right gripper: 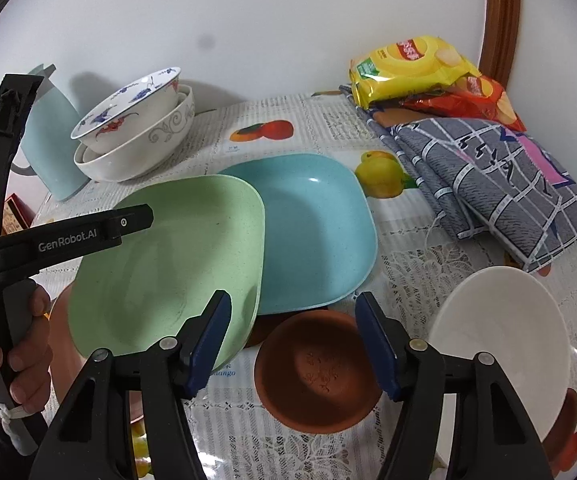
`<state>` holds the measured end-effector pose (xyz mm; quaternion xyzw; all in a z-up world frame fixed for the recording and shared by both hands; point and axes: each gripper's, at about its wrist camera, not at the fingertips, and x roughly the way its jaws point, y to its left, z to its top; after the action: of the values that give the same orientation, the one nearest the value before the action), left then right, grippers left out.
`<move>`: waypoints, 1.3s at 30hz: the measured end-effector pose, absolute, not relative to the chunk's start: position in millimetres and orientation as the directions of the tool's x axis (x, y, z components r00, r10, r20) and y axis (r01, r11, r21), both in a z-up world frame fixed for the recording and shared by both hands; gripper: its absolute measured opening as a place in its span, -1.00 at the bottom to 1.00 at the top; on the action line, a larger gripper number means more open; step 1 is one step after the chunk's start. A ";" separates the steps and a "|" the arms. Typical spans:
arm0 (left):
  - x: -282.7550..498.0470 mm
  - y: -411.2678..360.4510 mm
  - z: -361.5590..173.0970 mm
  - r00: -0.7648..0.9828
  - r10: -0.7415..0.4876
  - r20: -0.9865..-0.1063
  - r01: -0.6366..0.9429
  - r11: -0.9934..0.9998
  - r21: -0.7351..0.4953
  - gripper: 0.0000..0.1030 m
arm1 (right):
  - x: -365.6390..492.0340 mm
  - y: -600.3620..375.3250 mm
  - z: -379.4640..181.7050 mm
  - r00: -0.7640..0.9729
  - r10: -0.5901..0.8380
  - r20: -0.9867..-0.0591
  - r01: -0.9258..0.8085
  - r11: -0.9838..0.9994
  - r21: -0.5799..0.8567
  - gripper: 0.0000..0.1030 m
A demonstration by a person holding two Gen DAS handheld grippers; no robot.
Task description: Organize plates and bowls
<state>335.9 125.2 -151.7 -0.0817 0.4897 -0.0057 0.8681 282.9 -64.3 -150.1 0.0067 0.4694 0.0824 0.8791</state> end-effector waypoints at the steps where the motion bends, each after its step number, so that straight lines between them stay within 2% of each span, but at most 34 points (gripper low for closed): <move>1: 336.6 125.4 -152.5 0.523 -0.095 -0.847 -0.067 0.986 -0.153 0.20 | 284.6 -64.2 -151.7 0.542 0.152 -0.827 -0.138 0.986 0.091 0.18; 2: 337.0 125.3 -153.3 0.526 -0.098 -0.845 -0.065 0.986 -0.155 0.12 | 285.6 -63.9 -153.0 0.539 0.154 -0.828 -0.139 0.986 0.093 0.16; 5: 338.7 125.3 -154.6 0.526 -0.107 -0.844 -0.053 0.986 -0.158 0.02 | 288.5 -61.4 -155.9 0.535 0.164 -0.829 -0.152 0.984 0.096 -0.06; 6: 338.4 125.3 -154.5 0.526 -0.118 -0.842 -0.047 0.985 -0.168 -0.01 | 288.8 -60.8 -155.9 0.542 0.163 -0.824 -0.151 0.984 0.095 -0.21; 7: 337.9 124.9 -154.3 0.527 -0.134 -0.839 -0.040 0.983 -0.182 -0.11 | 289.4 -60.8 -155.8 0.547 0.168 -0.820 -0.150 0.983 0.102 -0.40; 10: 335.9 122.9 -152.6 0.526 -0.175 -0.832 -0.021 0.976 -0.219 -0.49 | 291.7 -58.9 -156.5 0.535 0.207 -0.819 -0.168 0.976 0.137 -0.74; 11: 334.8 121.4 -152.0 0.526 -0.184 -0.830 -0.013 0.974 -0.224 -0.64 | 291.7 -58.2 -156.2 0.538 0.215 -0.815 -0.171 0.975 0.144 -0.77; 12: 333.5 119.2 -150.8 0.528 -0.188 -0.828 -0.003 0.975 -0.223 -0.65 | 291.9 -57.8 -155.9 0.542 0.217 -0.812 -0.168 0.975 0.148 -0.80; 21: 313.3 119.1 -127.5 0.562 -0.206 -0.801 0.005 0.969 -0.246 -0.74 | 284.5 -62.8 -144.8 0.560 0.205 -0.802 -0.136 0.978 0.155 -0.85; 39: 235.3 121.2 -62.5 0.636 -0.202 -0.745 0.012 0.968 -0.252 -0.74 | 211.6 -71.3 -80.6 0.634 0.243 -0.734 -0.120 0.969 0.218 -0.88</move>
<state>235.3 121.2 -62.5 -0.1121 0.4227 -0.0595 0.8973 211.6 -71.3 -80.6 0.0743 0.4155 0.1007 0.9009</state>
